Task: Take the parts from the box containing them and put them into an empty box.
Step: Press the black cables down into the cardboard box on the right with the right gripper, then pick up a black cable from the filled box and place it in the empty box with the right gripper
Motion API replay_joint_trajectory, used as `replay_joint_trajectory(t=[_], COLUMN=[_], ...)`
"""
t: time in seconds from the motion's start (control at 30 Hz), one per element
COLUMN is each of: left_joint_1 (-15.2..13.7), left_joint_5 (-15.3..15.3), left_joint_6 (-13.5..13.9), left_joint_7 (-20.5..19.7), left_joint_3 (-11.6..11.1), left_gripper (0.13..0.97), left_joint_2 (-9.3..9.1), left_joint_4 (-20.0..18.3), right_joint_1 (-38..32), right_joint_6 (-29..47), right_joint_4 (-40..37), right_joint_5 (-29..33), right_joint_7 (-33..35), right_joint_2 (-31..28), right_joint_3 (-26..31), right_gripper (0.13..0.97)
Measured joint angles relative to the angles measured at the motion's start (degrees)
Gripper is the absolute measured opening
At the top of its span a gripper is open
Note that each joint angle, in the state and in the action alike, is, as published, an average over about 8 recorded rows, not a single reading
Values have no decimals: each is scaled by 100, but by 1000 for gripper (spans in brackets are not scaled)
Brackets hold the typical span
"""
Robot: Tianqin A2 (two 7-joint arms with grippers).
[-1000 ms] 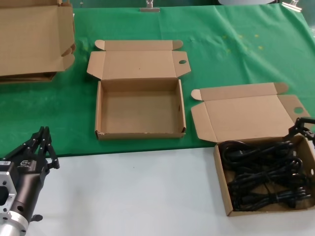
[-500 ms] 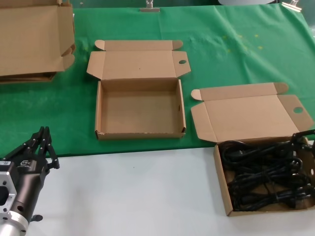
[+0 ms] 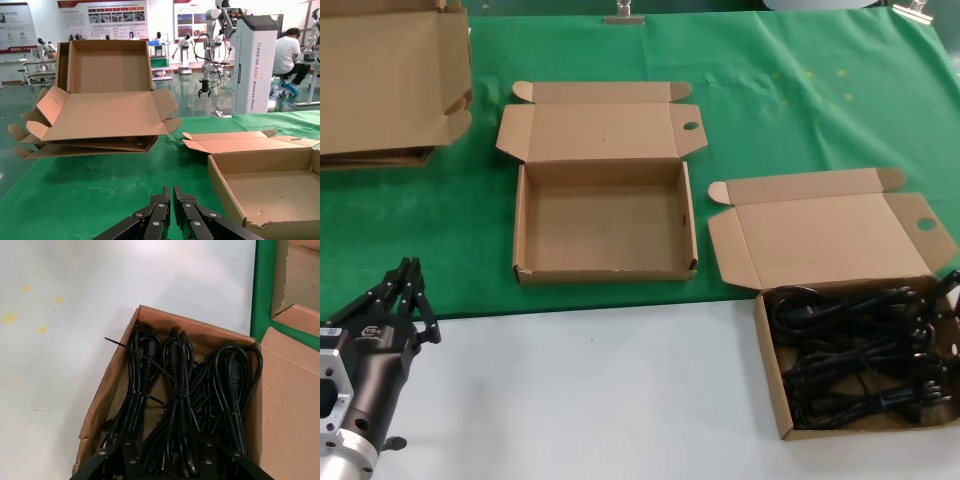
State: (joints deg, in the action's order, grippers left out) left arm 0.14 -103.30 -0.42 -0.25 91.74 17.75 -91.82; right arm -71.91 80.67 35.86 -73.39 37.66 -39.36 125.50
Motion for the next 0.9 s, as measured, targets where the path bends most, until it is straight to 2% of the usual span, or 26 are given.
replay_joint_trajectory(t=[0.03,0.3,0.43,0.7,0.9], left_joint_1=[0,0,0,0,0], left_joint_5=[0,0,0,0,0], left_joint_6=[0,0,0,0,0], left_joint_7=[0,0,0,0,0], left_joint_3=[0,0,0,0,0], left_gripper=[172,172,172,172,172], left_joint_2=[0,0,0,0,0], left_joint_4=[0,0,0,0,0], right_joint_1=[-2,0,8,27,99], right_joint_6=[-2,-15,-31,-32,46], right_joint_4=[-28,-211,-242,-117,259], right_joint_5=[5,17,-2,-56,-116], right_joint_7=[21,177,217,158,-65], right_joint_2=[3,15,33,38,-70], right_joint_3=[1,-7,-31,-89,-146], right_gripper=[451,286,286,185,171])
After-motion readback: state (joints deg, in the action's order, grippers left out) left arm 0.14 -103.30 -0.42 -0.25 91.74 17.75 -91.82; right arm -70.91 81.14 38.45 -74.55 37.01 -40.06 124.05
